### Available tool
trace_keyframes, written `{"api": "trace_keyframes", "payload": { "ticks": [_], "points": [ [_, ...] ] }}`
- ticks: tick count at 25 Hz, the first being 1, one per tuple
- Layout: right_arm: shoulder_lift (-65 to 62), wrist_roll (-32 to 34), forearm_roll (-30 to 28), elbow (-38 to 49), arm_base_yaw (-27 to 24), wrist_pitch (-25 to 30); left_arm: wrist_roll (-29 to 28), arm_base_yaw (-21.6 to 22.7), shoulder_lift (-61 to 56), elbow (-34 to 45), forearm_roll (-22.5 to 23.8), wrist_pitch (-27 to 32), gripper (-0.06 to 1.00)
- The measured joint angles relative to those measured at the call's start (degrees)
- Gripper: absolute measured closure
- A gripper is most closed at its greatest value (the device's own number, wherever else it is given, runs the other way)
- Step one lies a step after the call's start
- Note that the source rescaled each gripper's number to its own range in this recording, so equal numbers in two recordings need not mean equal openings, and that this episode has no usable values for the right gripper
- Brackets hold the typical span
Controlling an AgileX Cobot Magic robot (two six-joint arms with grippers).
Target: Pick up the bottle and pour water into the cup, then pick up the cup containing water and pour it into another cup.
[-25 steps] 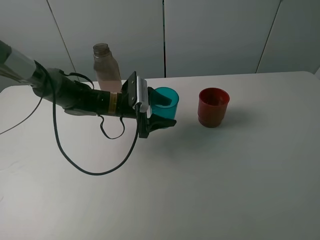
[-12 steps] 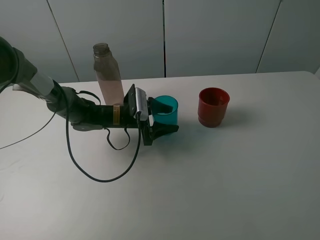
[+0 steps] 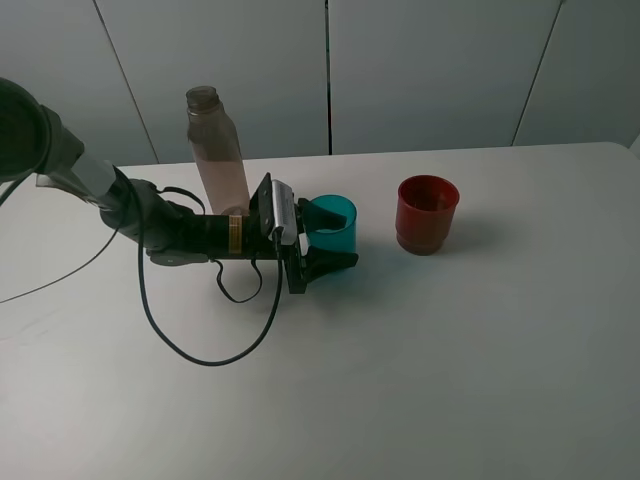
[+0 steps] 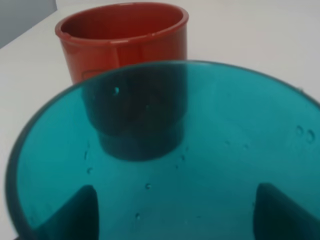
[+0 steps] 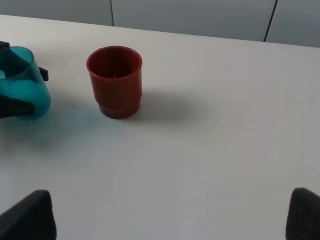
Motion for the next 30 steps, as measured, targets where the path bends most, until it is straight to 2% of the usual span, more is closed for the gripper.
{"api": "trace_keyframes", "payload": {
  "ticks": [13, 15, 16, 19, 26, 30],
  "points": [
    [0.0, 0.1, 0.0, 0.0, 0.0, 0.0, 0.0, 0.0, 0.2, 0.0, 0.1, -0.3, 0.86],
    [0.0, 0.1, 0.0, 0.0, 0.0, 0.0, -0.6, 0.0, 0.2, 0.0, 0.1, -0.3, 0.22],
    [0.0, 0.1, 0.0, 0.0, 0.0, 0.0, -0.9, 0.0, 0.2, 0.0, 0.1, -0.4, 0.09],
    [0.0, 0.1, 0.0, 0.0, 0.0, 0.0, -1.0, 0.0, 0.2, 0.0, 0.1, -0.4, -0.01],
    [0.0, 0.0, 0.0, 0.0, 0.0, 0.0, -3.4, 0.0, -1.9, 0.0, 1.3, 0.0, -0.01],
    [0.0, 0.0, 0.0, 0.0, 0.0, 0.0, -5.4, 0.0, -5.5, 0.0, 2.0, 2.4, -0.03]
  ]
}}
